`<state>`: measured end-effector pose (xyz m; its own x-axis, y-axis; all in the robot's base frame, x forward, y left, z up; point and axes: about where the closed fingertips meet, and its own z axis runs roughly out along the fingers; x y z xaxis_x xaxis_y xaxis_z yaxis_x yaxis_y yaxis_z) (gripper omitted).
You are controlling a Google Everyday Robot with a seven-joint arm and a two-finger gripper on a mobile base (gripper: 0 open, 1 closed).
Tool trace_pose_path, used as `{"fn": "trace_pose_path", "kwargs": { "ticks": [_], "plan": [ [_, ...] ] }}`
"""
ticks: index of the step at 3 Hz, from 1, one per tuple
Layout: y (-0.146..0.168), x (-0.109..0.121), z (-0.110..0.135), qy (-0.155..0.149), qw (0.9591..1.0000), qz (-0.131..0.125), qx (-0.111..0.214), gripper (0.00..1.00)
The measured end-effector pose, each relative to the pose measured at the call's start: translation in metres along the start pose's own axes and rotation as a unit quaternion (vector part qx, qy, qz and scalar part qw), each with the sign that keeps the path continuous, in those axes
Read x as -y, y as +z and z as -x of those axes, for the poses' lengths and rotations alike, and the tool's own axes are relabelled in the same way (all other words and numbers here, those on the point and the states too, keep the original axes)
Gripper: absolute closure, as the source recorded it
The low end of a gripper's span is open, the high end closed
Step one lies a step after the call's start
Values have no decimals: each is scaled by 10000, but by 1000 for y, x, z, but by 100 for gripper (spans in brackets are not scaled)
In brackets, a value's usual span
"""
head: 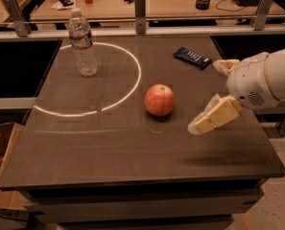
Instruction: Pick apple
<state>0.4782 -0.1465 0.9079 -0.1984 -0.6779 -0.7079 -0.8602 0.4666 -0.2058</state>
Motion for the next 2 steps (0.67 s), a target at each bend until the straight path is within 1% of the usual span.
{"fn": "trace_pose_path", "kwargs": {
  "ticks": [1,2],
  "plan": [
    [11,1,-1,242,9997,17,-56,0],
    [28,2,-2,371,9991,180,115,0]
  ]
}}
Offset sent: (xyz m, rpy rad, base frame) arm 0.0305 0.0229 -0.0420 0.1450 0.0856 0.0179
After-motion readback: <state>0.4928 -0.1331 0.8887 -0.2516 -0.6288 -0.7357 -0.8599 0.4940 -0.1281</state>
